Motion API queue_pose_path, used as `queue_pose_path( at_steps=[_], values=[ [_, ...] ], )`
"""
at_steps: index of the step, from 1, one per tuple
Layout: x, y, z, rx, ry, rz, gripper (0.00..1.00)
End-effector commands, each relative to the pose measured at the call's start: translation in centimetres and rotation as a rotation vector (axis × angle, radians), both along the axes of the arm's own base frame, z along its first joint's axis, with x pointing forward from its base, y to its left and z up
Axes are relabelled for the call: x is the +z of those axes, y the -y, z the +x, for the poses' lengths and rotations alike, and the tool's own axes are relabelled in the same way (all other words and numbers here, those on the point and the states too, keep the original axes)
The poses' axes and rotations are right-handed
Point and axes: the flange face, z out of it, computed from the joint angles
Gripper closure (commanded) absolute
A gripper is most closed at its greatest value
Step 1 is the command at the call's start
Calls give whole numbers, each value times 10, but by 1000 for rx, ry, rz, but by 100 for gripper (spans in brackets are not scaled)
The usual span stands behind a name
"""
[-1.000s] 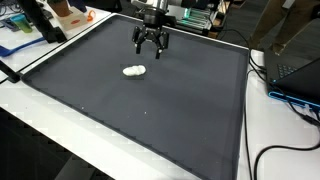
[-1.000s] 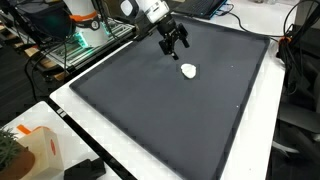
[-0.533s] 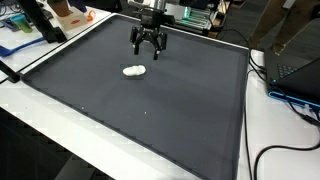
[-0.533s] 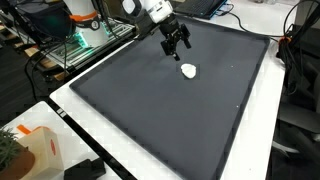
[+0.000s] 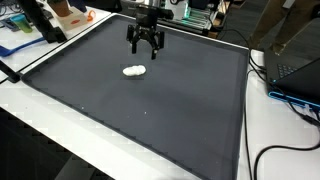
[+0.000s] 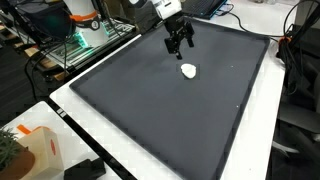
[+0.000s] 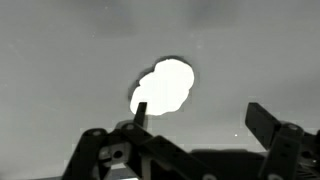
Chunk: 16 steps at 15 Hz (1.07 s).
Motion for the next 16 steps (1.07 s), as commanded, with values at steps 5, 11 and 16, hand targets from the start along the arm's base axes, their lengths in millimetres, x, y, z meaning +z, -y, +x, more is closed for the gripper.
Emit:
queue_pose_path(
  at_steps=[5, 11, 16],
  values=[
    [13, 3, 13, -17, -82, 0, 0],
    [24, 18, 38, -48, -152, -99, 0],
    [37, -7, 59, -50, -294, -155, 0]
  ],
)
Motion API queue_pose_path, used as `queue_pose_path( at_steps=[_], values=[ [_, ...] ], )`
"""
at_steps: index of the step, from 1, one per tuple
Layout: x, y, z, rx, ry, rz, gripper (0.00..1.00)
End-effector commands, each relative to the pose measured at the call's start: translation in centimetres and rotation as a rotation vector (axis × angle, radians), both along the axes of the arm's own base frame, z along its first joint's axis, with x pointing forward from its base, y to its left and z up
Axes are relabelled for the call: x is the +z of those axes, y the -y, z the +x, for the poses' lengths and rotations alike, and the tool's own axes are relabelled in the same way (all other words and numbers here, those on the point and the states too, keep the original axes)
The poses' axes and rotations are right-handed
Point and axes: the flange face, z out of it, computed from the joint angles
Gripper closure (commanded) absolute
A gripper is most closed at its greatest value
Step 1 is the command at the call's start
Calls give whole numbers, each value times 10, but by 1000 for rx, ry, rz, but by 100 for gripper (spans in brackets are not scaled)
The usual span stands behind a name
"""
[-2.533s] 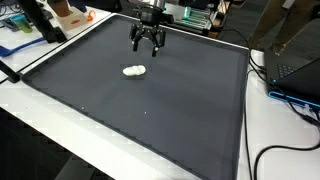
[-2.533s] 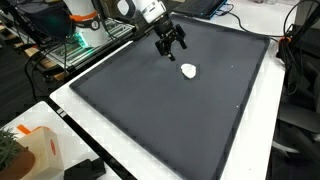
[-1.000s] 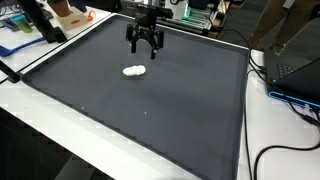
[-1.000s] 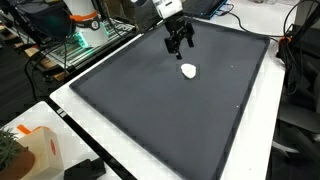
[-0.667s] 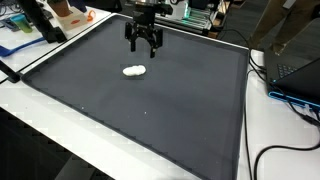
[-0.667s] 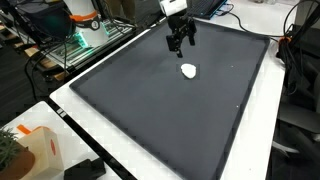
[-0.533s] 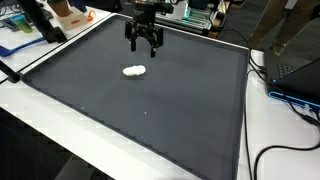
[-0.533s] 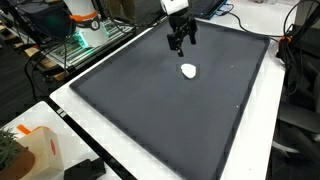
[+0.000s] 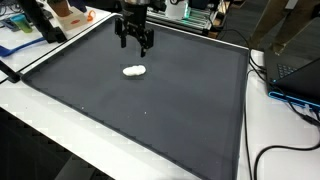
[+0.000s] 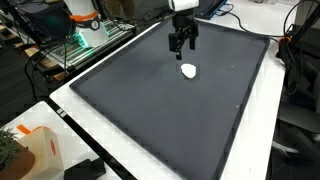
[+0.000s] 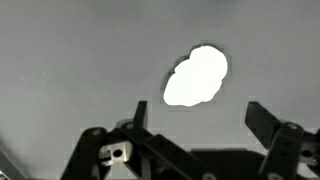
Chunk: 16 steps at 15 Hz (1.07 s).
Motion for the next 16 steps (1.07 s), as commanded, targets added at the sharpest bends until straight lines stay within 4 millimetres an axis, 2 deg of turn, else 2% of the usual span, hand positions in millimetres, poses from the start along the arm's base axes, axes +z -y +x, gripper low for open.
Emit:
queue_pose_path(
  at_steps=[1, 4, 9, 10, 14, 16],
  values=[
    [7, -25, 14, 1, -89, -21, 0],
    [16, -34, 26, -9, -121, -21, 0],
    [29, -28, 50, -26, -172, 52, 0],
    [31, -29, 40, -29, -137, 9, 0],
    [32, -28, 49, -29, -147, 41, 0],
    [35, -27, 60, -54, -204, 48, 0]
  ],
)
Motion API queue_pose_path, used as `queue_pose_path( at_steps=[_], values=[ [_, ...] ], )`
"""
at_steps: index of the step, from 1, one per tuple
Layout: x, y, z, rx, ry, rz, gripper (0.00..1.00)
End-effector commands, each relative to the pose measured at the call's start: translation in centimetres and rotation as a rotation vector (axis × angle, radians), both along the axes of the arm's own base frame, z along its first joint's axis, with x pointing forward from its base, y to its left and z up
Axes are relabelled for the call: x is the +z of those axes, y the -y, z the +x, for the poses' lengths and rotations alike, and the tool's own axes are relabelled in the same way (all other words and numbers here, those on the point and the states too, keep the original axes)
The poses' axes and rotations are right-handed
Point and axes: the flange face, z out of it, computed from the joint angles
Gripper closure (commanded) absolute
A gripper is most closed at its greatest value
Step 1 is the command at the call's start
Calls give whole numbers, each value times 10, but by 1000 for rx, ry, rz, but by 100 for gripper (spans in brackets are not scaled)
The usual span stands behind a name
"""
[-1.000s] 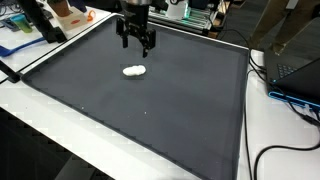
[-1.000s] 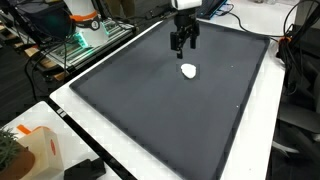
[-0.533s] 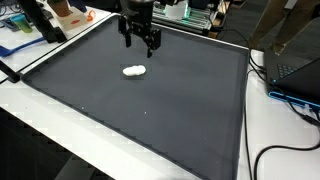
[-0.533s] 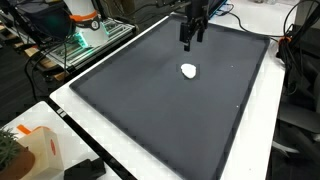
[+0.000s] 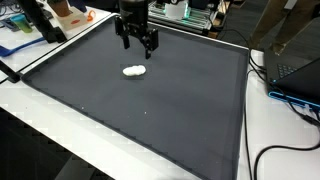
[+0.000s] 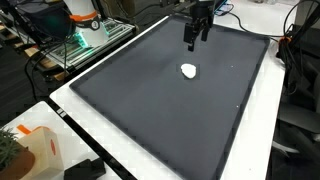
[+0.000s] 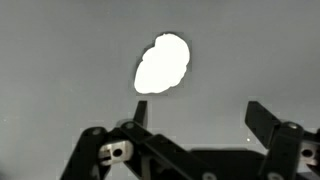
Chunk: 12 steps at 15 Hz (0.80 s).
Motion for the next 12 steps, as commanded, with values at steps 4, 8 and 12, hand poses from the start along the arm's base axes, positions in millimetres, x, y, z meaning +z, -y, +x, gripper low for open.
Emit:
queue_pose_path(
  at_steps=[4, 8, 12],
  values=[
    [12, 14, 33, -65, -161, 11, 0],
    [12, 27, 56, -112, -235, 28, 0],
    [6, 43, 72, -169, -305, 69, 0]
  ],
)
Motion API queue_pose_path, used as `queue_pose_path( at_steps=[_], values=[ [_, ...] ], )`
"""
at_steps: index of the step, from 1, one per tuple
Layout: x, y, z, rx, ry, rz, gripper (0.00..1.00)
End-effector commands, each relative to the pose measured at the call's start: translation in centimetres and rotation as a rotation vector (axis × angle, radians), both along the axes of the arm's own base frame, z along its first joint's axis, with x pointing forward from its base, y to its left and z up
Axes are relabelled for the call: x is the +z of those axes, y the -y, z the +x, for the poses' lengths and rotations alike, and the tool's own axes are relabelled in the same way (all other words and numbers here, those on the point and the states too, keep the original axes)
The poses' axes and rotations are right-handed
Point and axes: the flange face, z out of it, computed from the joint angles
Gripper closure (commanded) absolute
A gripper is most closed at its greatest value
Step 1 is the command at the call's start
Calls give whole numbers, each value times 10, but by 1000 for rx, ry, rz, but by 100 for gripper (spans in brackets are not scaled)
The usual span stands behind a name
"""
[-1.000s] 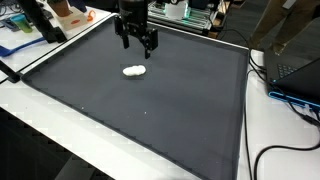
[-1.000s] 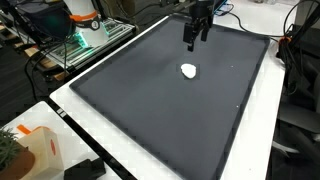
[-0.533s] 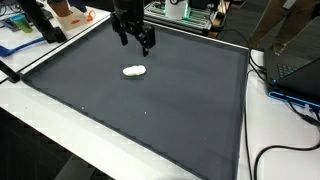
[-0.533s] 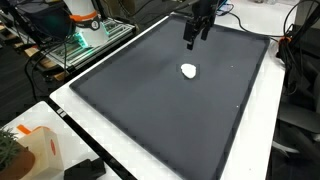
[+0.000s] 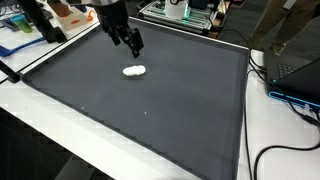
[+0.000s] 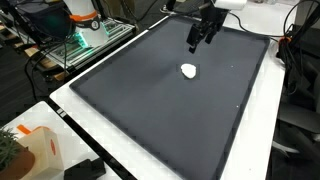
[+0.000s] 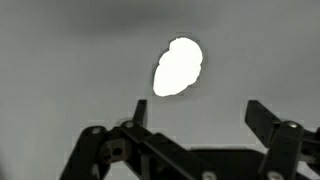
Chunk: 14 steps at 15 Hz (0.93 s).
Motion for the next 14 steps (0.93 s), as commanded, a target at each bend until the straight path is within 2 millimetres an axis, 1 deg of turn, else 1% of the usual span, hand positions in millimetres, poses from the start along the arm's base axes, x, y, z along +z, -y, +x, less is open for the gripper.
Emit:
queue_pose_path(
  at_steps=[1, 4, 14],
  values=[
    [-2, 4, 4, -16, -21, 11, 0],
    [-6, 11, 13, -37, -39, 22, 0],
    [-29, 35, 58, -88, -187, 102, 0]
  ],
)
